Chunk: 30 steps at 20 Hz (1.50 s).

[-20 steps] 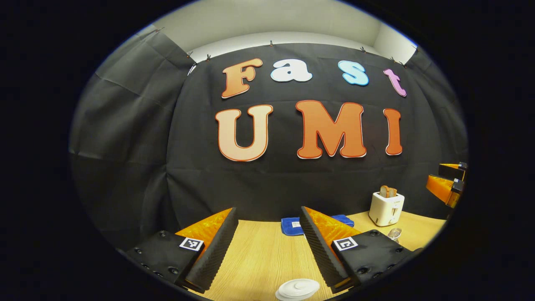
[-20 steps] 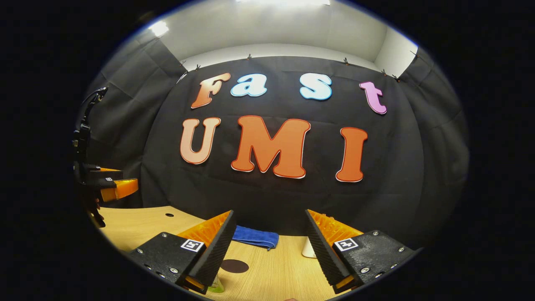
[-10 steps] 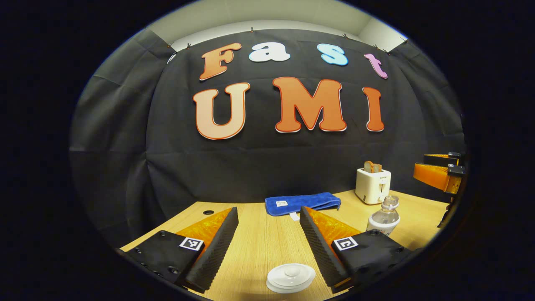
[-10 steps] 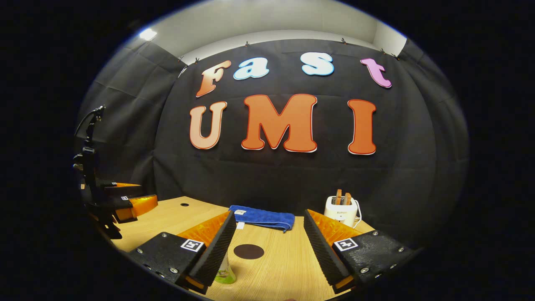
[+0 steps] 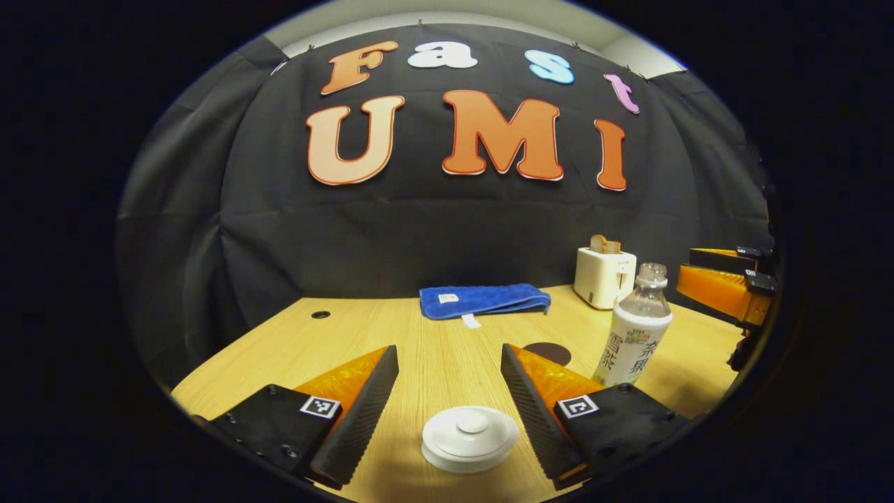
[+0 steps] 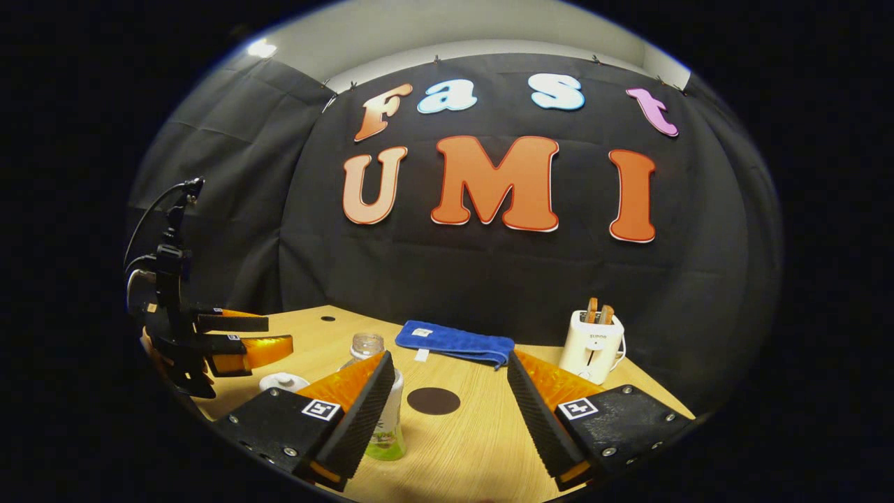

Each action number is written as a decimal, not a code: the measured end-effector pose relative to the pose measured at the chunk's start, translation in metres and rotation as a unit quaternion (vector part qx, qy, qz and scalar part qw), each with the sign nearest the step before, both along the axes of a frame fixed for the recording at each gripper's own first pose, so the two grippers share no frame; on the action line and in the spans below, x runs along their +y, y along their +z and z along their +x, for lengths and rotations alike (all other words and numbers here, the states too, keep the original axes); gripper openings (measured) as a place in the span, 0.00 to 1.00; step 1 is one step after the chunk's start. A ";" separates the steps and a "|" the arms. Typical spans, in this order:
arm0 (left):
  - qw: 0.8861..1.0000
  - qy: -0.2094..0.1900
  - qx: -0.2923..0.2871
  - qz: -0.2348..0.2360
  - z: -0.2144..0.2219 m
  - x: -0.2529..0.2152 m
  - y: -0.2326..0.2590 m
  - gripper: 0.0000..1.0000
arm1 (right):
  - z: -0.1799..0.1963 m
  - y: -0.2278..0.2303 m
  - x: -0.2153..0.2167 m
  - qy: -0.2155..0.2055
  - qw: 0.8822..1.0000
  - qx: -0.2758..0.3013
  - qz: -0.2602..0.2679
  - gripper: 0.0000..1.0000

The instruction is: Open the teacup lid with one hand, grasp the water bottle and pour water into the teacup with the other hand; after pouring, place the water bottle on the coaster and then close the teacup lid.

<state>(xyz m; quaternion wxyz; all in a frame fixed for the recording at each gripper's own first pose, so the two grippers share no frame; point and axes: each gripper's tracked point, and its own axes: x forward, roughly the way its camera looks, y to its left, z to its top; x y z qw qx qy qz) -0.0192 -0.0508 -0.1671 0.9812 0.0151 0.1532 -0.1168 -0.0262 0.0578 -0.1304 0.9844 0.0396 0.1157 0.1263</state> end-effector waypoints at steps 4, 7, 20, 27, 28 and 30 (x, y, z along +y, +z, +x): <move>0.999 -0.020 0.028 0.003 -0.007 -0.008 -0.027 0.90 | -0.013 -0.009 0.012 0.032 0.999 0.013 0.027 0.97; 0.998 -0.036 0.040 0.017 -0.011 -0.016 -0.042 0.82 | -0.017 -0.019 0.018 0.052 0.998 0.022 0.032 0.98; 0.996 -0.035 0.061 0.048 -0.015 -0.017 -0.063 0.32 | -0.027 -0.031 0.037 0.086 0.996 0.030 0.021 0.98; 0.999 -0.020 0.021 0.045 -0.008 -0.007 -0.037 0.33 | -0.025 -0.047 0.053 0.099 0.994 0.041 0.005 0.98; 0.999 -0.018 0.018 0.043 -0.009 -0.004 -0.034 0.34 | -0.025 -0.056 0.055 0.100 0.994 0.050 -0.002 0.98; 0.999 -0.006 0.012 0.045 -0.008 0.007 -0.030 0.34 | -0.024 -0.072 0.064 0.107 0.992 0.070 -0.002 0.98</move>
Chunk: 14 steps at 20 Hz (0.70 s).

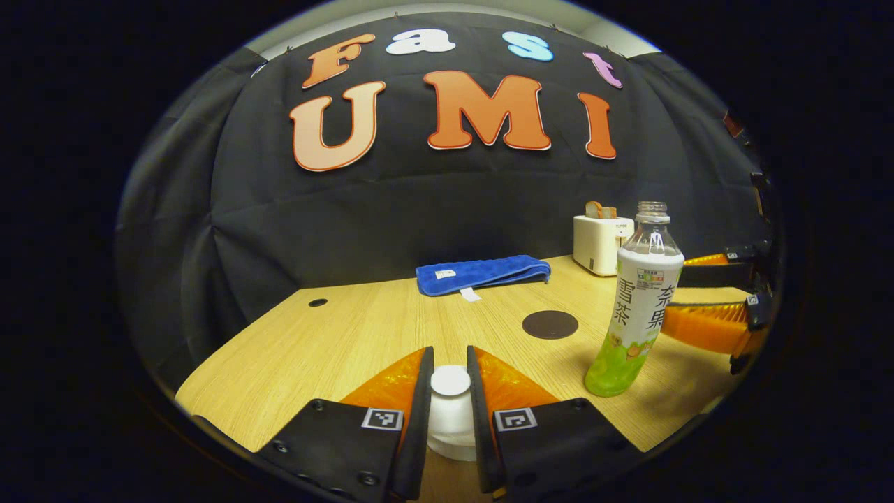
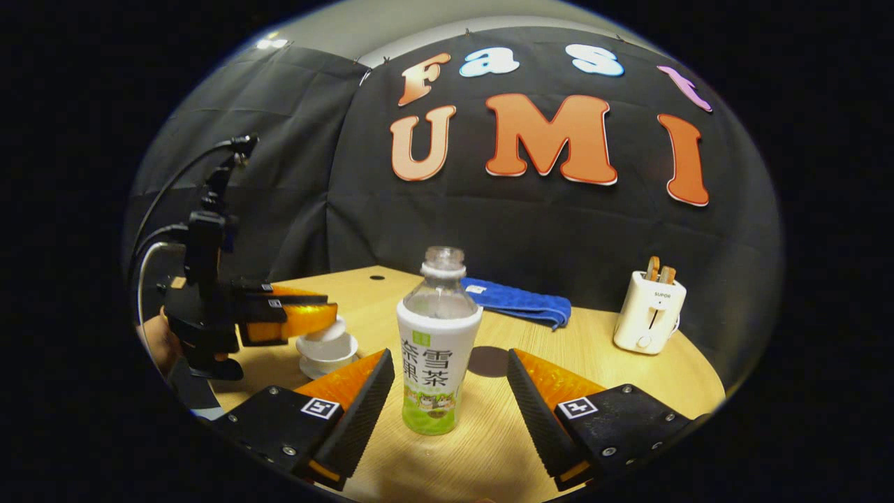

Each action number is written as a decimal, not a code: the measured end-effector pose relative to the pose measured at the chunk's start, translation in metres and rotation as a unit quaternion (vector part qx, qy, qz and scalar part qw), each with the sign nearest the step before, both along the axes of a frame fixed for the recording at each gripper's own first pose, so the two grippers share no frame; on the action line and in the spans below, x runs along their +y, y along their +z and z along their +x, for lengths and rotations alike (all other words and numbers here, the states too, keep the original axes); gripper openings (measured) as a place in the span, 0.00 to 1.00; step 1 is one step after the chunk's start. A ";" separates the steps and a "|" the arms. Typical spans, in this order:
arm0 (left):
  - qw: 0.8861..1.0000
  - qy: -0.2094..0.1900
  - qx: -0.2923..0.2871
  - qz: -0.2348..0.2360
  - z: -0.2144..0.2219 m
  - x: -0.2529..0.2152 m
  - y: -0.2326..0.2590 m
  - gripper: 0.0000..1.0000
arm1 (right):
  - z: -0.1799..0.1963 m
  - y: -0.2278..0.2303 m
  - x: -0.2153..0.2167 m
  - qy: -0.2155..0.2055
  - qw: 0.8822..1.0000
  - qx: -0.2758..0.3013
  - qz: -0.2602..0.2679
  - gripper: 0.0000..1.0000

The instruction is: Open the teacup lid with one hand, grasp the water bottle and pour water into the teacup with the other hand; after pouring, place the water bottle on the coaster and then close the teacup lid.

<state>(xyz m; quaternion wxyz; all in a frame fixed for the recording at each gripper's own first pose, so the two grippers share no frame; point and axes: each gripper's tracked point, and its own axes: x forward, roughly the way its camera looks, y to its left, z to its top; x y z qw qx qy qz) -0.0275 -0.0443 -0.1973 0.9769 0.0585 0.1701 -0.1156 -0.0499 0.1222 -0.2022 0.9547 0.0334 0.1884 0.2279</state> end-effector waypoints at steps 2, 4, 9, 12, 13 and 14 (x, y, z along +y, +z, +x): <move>1.000 0.009 -0.004 0.001 0.000 0.009 0.003 0.34 | 0.002 -0.003 0.007 0.002 1.000 0.000 0.004 0.97; 1.000 0.019 -0.008 0.001 0.000 0.021 0.006 0.34 | 0.007 -0.021 0.010 -0.001 1.000 0.015 -0.003 0.96; 0.999 0.050 -0.004 -0.007 0.000 0.051 0.001 0.34 | 0.016 -0.038 0.018 -0.005 0.999 0.039 0.001 0.90; 0.998 0.064 -0.005 -0.002 -0.003 0.069 0.002 0.33 | 0.017 -0.038 0.023 -0.010 0.999 0.047 0.005 0.72; 0.998 0.068 -0.005 0.000 -0.004 0.072 0.001 0.34 | 0.019 -0.038 0.025 -0.010 0.999 0.050 0.002 0.66; 0.998 0.070 -0.006 -0.003 -0.005 0.077 0.002 0.33 | 0.019 -0.040 0.025 -0.007 0.999 0.050 -0.006 0.65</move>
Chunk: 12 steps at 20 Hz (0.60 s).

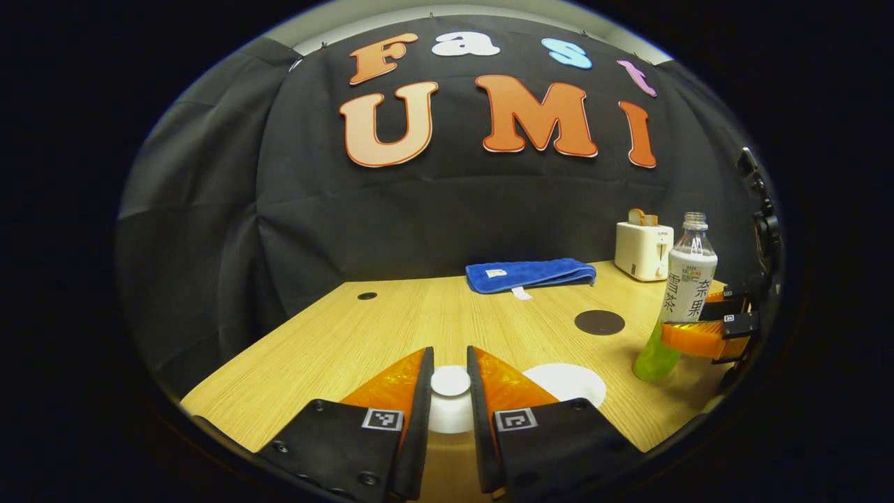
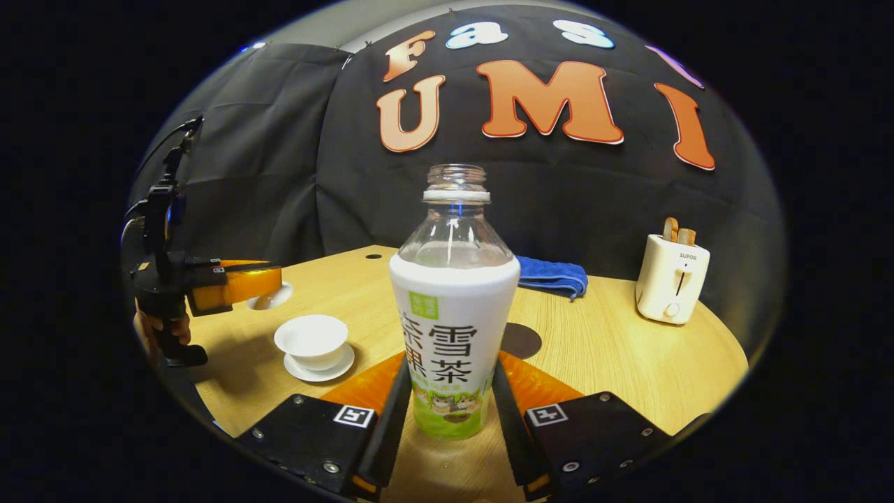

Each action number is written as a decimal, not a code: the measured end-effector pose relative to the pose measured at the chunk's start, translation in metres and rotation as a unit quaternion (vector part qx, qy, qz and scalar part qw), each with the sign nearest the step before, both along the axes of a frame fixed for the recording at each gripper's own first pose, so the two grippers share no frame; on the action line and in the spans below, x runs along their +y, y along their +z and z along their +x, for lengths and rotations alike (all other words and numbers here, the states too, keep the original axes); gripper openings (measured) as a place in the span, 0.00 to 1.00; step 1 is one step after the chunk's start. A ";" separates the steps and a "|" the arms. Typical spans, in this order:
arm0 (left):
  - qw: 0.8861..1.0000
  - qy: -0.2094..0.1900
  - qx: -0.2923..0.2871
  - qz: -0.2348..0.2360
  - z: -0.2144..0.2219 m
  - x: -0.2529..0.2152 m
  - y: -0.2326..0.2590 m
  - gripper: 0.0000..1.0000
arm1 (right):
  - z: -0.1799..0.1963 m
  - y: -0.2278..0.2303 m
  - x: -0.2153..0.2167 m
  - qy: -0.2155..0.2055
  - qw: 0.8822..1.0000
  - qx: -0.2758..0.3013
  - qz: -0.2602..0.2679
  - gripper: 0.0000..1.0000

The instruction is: Open the teacup lid with one hand, grasp the water bottle and pour water into the teacup with the other hand; after pouring, place the water bottle on the coaster and then close the teacup lid.

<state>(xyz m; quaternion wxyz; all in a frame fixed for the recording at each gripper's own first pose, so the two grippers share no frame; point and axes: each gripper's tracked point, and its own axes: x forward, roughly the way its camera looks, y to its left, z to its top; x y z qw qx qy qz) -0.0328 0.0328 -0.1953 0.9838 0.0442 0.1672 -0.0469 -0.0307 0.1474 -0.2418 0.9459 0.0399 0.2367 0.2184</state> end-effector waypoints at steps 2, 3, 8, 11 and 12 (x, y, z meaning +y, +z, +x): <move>1.000 0.005 0.000 -0.001 0.001 0.007 0.000 0.33 | 0.002 0.003 -0.001 0.003 1.000 -0.009 -0.024 0.65; 1.000 0.010 -0.001 0.002 0.000 0.011 -0.001 0.33 | 0.005 0.005 0.002 0.005 0.999 -0.014 -0.039 0.64; 1.000 0.022 -0.006 -0.004 -0.003 0.030 0.001 0.34 | 0.016 0.018 0.000 0.016 0.988 -0.063 -0.138 0.64; 0.999 0.031 -0.005 -0.014 -0.006 0.043 0.001 0.34 | 0.023 0.024 -0.001 0.023 0.973 -0.097 -0.206 0.64; 0.999 0.036 -0.005 -0.016 -0.007 0.049 0.000 0.34 | 0.026 0.026 0.000 0.027 0.968 -0.109 -0.225 0.64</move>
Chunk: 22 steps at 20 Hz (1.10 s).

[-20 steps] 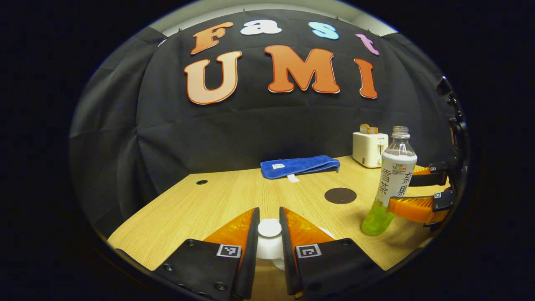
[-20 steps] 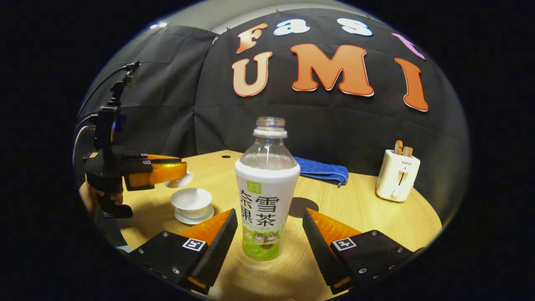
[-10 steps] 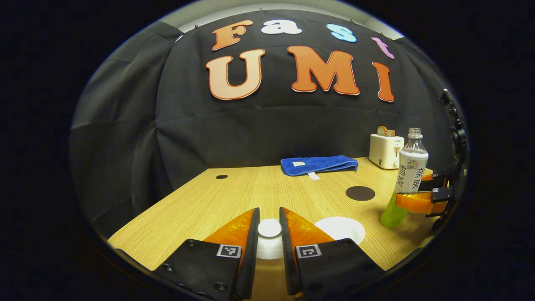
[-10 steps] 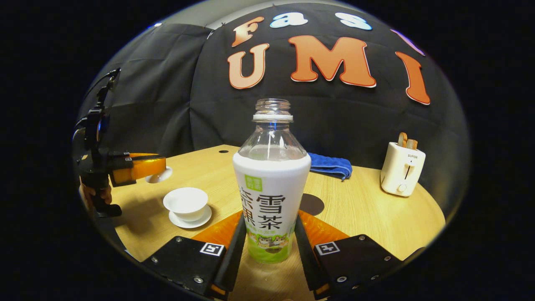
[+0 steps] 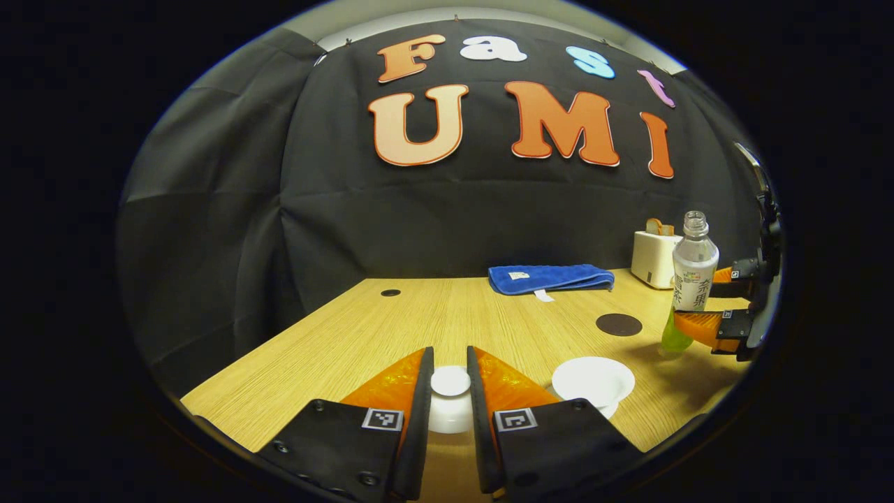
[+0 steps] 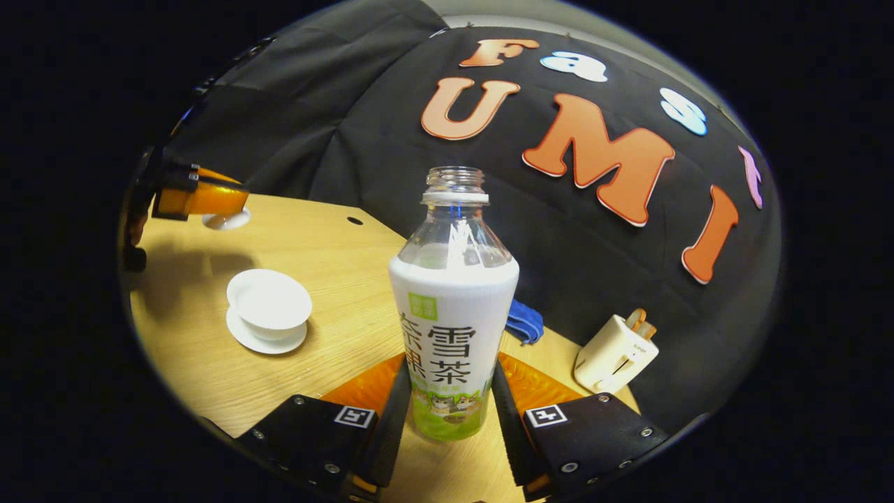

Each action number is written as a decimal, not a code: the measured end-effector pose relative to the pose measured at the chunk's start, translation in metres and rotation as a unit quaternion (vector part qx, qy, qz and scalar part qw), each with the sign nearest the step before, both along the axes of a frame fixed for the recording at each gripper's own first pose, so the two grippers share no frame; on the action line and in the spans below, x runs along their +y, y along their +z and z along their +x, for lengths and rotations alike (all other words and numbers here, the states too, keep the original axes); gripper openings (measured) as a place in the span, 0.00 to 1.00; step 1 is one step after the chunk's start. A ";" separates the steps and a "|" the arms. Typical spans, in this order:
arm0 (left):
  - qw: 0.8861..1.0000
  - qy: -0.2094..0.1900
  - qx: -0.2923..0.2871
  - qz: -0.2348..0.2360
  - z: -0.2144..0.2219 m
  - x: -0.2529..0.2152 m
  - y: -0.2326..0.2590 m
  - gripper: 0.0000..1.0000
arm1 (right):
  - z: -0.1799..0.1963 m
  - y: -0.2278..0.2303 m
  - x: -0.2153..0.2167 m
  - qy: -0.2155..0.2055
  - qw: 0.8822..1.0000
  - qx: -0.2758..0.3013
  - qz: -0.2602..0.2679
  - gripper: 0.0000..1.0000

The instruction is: Open the teacup lid with one hand, grasp the water bottle and pour water into the teacup with the other hand; after pouring, place the water bottle on the coaster and then close the teacup lid.

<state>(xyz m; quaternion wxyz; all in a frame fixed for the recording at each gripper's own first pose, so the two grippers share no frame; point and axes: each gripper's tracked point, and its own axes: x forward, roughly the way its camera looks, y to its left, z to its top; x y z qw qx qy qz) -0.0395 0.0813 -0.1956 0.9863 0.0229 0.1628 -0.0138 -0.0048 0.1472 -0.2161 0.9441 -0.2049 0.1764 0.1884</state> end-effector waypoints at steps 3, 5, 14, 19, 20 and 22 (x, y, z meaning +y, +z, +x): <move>1.000 0.007 0.000 0.000 -0.003 0.010 -0.002 0.34 | 0.006 0.008 0.001 0.009 0.998 -0.031 -0.053 0.64; 1.000 0.011 -0.002 -0.002 -0.003 0.015 -0.002 0.34 | 0.007 0.010 0.005 0.021 0.995 -0.049 -0.086 0.64; 1.000 0.018 0.002 -0.010 -0.008 0.029 -0.012 0.33 | 0.017 -0.003 0.019 0.070 0.967 -0.098 -0.226 0.63; 1.000 0.022 0.005 -0.017 -0.009 0.035 -0.018 0.34 | 0.022 0.003 0.021 0.080 0.942 -0.148 -0.290 0.66; 1.000 0.022 0.007 -0.017 -0.009 0.036 -0.020 0.34 | 0.023 0.002 0.022 0.083 0.938 -0.154 -0.300 0.63; 1.000 0.022 0.008 -0.017 -0.010 0.038 -0.019 0.34 | 0.025 0.003 0.023 0.088 0.923 -0.177 -0.329 0.63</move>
